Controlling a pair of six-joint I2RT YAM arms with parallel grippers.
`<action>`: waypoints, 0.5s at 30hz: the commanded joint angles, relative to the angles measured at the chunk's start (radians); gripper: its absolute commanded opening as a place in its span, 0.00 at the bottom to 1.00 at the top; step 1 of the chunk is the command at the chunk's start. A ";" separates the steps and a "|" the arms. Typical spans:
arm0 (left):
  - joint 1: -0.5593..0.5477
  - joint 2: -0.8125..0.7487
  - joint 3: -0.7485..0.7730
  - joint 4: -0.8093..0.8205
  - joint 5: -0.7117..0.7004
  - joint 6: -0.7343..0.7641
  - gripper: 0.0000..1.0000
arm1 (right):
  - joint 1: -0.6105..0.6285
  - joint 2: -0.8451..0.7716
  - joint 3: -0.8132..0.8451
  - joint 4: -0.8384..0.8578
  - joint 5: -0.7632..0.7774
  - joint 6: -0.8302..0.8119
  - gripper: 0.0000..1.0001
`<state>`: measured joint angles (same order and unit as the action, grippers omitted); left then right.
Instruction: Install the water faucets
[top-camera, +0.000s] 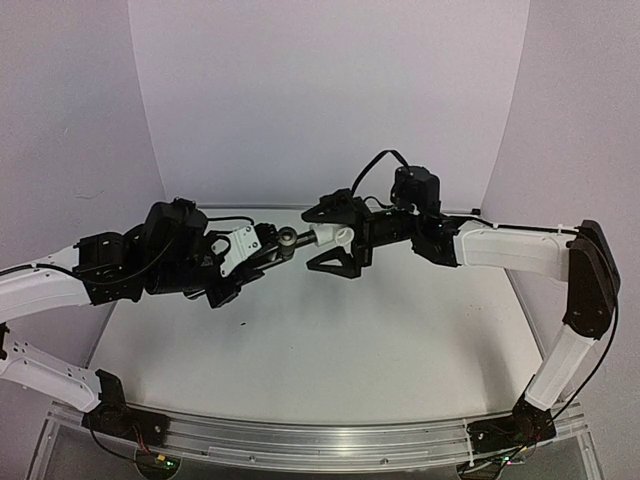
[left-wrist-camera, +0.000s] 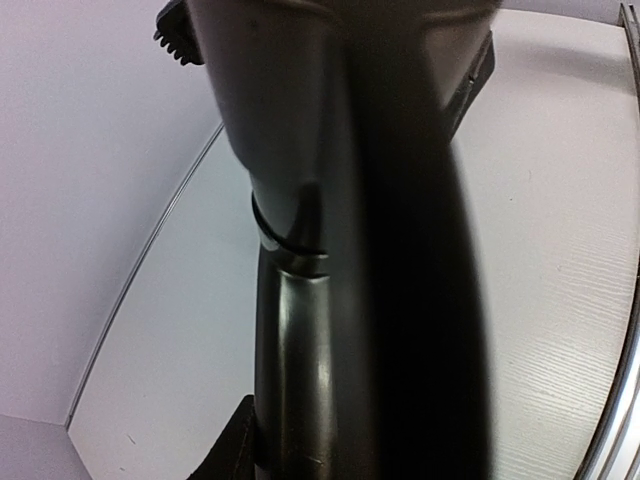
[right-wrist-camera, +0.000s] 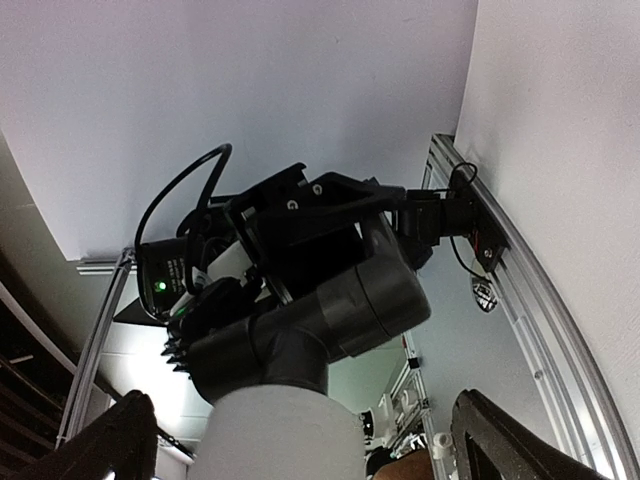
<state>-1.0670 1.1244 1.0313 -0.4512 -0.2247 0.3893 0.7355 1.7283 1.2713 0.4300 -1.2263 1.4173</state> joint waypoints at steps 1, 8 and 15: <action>-0.009 -0.053 0.019 0.114 0.055 -0.037 0.00 | -0.043 -0.010 0.036 0.057 -0.004 -0.043 0.98; -0.008 -0.036 0.035 0.058 0.078 -0.077 0.00 | -0.105 -0.028 0.086 0.060 -0.019 -0.088 0.98; 0.011 -0.063 0.017 0.119 0.105 -0.141 0.00 | -0.133 -0.039 0.047 0.051 -0.003 -0.141 0.98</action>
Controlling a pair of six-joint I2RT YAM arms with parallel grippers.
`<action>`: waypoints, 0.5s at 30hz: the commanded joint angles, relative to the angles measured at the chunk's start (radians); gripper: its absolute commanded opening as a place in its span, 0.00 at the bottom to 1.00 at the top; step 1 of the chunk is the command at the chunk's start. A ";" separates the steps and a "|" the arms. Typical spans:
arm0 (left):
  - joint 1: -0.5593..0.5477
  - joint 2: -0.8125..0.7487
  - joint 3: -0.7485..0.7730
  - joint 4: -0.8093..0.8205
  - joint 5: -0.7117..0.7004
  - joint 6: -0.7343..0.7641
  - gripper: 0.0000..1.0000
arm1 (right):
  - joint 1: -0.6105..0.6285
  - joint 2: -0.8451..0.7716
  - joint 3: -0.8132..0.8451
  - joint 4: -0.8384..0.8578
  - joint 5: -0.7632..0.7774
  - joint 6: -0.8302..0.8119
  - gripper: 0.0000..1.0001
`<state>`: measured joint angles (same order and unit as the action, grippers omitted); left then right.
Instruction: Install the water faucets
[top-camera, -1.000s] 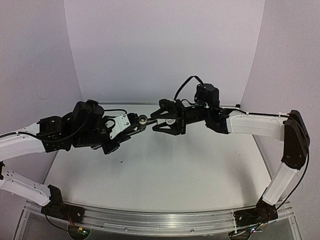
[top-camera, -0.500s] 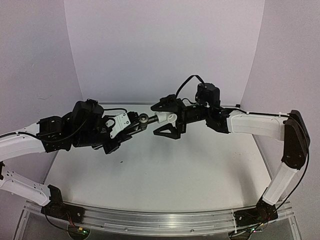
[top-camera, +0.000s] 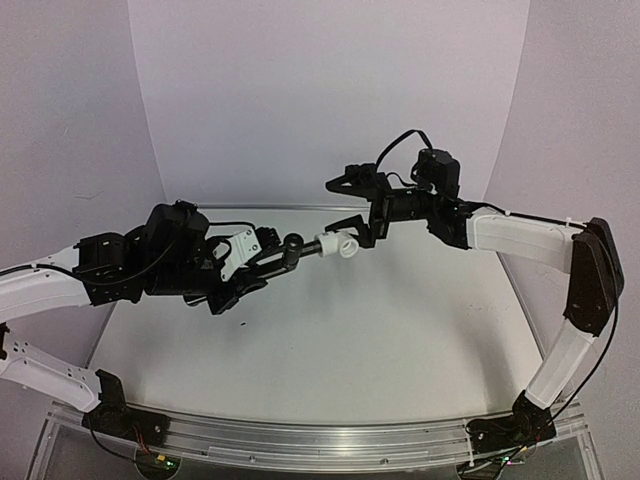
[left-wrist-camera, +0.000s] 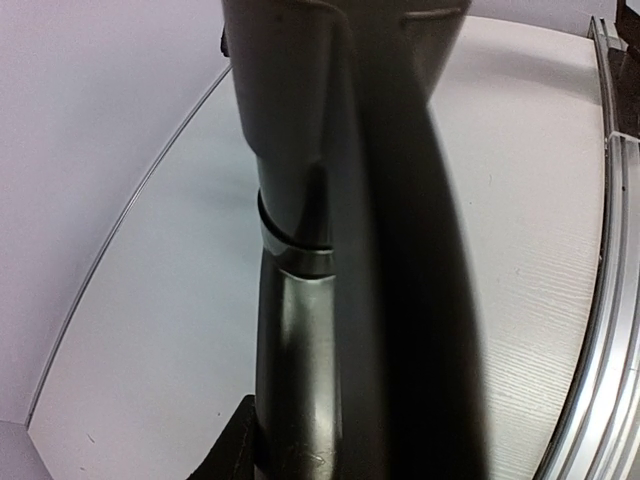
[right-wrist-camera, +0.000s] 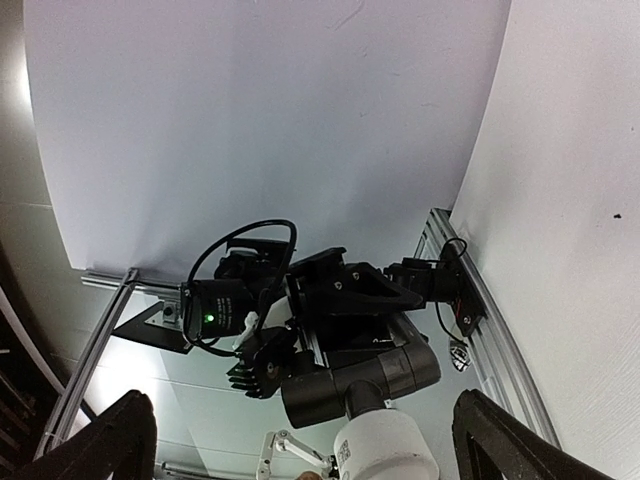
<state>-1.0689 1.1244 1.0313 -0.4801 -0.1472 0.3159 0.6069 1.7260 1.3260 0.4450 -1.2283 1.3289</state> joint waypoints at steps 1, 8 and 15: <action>0.020 -0.072 0.018 0.156 0.041 -0.080 0.00 | -0.010 -0.036 -0.017 0.035 0.005 -0.066 0.98; 0.075 -0.100 0.050 0.129 0.226 -0.187 0.00 | -0.122 -0.024 0.015 0.026 0.003 -0.157 0.98; 0.181 -0.101 0.065 0.118 0.477 -0.356 0.00 | -0.293 -0.052 0.117 -0.003 0.003 -0.298 0.98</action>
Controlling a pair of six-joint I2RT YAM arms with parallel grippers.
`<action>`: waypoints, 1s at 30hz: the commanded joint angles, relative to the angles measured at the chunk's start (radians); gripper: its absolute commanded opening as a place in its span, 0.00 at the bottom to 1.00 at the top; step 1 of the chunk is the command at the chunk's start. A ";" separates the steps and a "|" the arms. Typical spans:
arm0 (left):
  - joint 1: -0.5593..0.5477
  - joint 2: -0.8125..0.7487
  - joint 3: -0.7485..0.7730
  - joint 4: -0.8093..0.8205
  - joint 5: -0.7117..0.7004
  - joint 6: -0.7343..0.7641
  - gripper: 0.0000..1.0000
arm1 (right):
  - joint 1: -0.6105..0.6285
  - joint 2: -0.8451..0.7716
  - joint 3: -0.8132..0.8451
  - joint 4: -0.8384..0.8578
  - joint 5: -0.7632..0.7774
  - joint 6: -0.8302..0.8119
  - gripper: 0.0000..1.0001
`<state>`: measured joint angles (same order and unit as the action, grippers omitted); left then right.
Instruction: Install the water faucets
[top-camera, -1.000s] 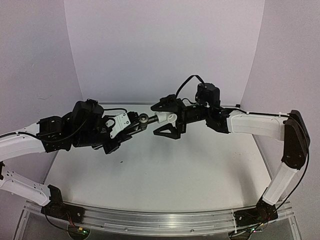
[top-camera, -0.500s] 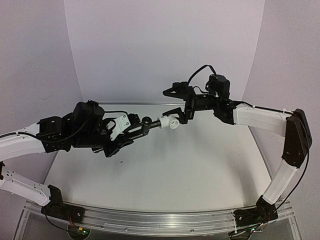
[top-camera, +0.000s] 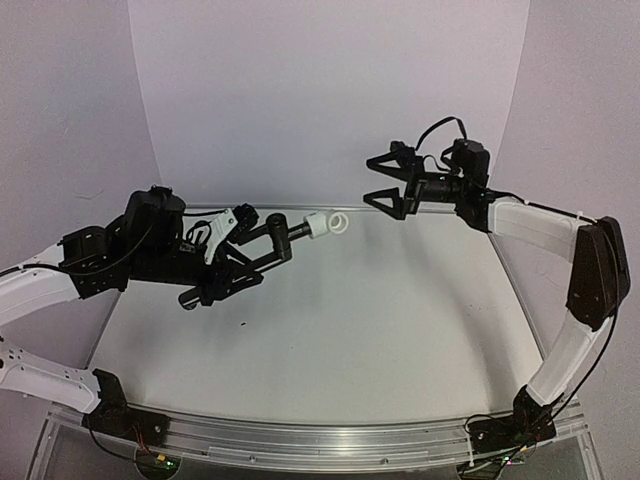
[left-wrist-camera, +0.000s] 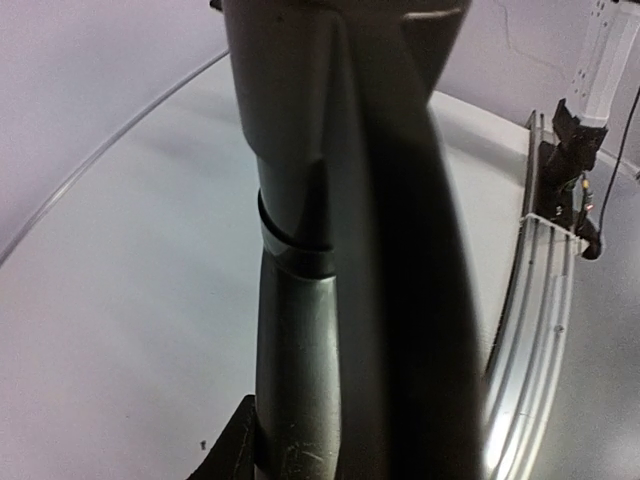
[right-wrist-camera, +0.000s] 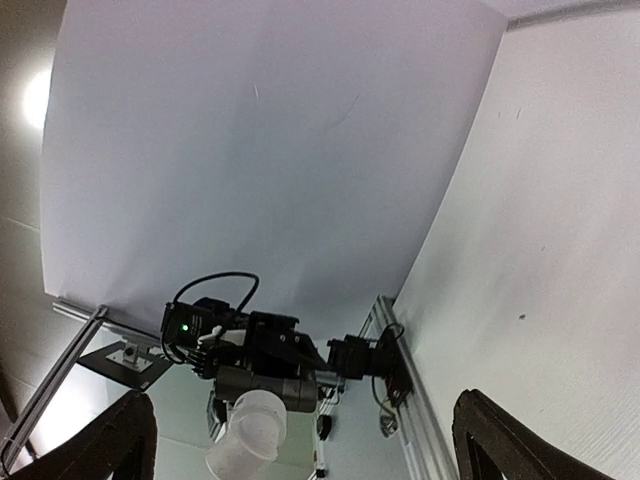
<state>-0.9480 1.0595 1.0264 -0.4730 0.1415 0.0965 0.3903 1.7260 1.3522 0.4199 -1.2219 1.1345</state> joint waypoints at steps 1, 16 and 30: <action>0.076 -0.037 0.067 0.114 0.228 -0.162 0.00 | -0.096 -0.056 0.102 0.020 -0.006 -0.120 0.98; 0.140 0.004 0.080 0.158 0.407 -0.306 0.00 | -0.172 -0.065 0.348 -0.773 0.330 -0.801 0.98; 0.165 0.043 0.096 0.192 0.682 -0.398 0.00 | -0.153 -0.274 0.432 -1.204 0.440 -1.739 0.98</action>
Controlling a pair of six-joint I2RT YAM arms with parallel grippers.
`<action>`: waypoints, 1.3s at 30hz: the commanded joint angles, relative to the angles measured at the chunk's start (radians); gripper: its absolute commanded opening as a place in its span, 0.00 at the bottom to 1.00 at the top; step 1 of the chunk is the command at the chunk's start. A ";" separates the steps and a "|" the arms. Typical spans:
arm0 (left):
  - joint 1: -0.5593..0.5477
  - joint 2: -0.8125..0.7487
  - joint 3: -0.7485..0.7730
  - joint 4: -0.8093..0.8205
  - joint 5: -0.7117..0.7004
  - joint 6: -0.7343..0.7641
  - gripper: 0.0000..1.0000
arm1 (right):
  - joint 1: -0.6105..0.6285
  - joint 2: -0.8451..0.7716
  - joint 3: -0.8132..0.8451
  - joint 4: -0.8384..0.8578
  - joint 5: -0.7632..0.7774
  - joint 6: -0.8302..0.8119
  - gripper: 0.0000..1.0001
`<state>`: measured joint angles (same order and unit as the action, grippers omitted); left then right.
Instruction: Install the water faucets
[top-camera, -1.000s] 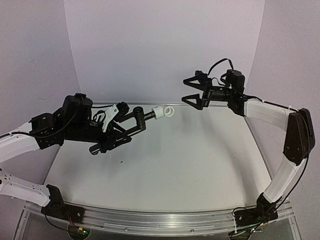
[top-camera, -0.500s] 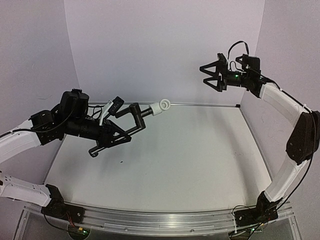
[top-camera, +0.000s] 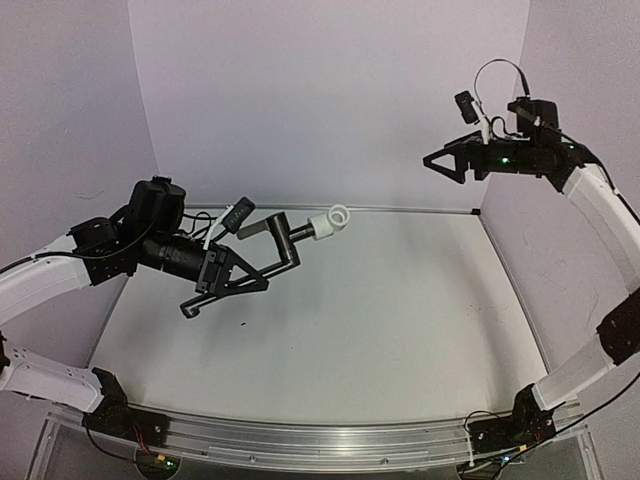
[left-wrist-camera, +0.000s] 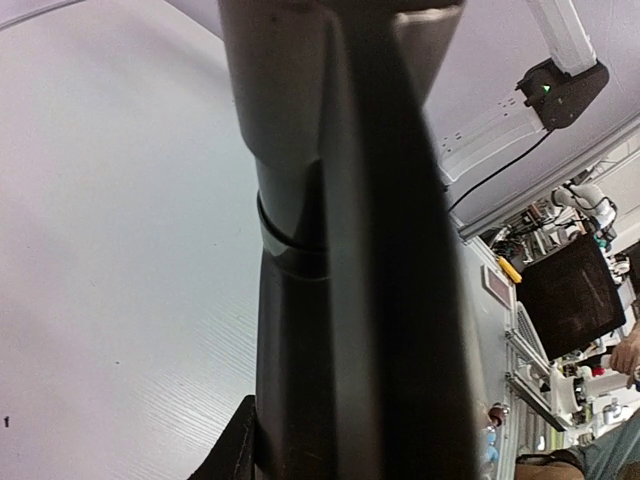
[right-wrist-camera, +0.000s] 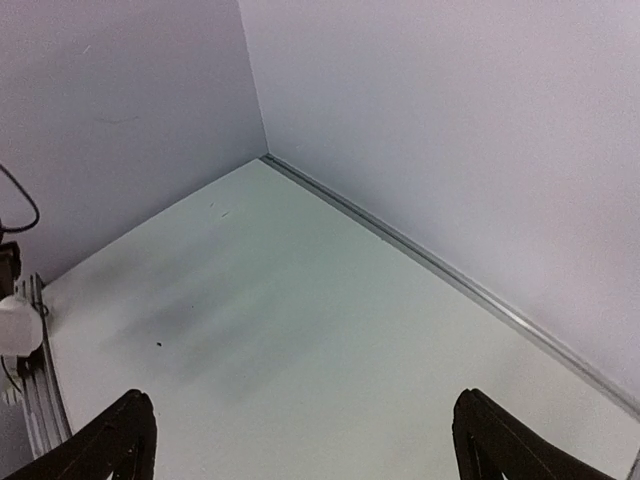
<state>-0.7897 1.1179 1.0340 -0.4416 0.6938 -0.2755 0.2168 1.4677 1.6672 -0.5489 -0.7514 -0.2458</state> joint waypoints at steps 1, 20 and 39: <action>0.008 -0.014 0.089 0.169 0.150 -0.034 0.00 | 0.042 0.003 0.154 -0.299 -0.012 -0.392 0.98; 0.007 0.075 0.127 0.213 0.385 -0.069 0.00 | 0.441 -0.110 0.057 -0.259 0.144 -0.620 0.98; 0.007 0.105 0.158 0.143 0.366 0.047 0.00 | 0.584 -0.026 0.073 -0.233 0.042 -0.459 0.85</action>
<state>-0.7863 1.2313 1.1066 -0.3665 1.0252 -0.2897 0.7840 1.4299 1.7271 -0.8083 -0.6786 -0.7600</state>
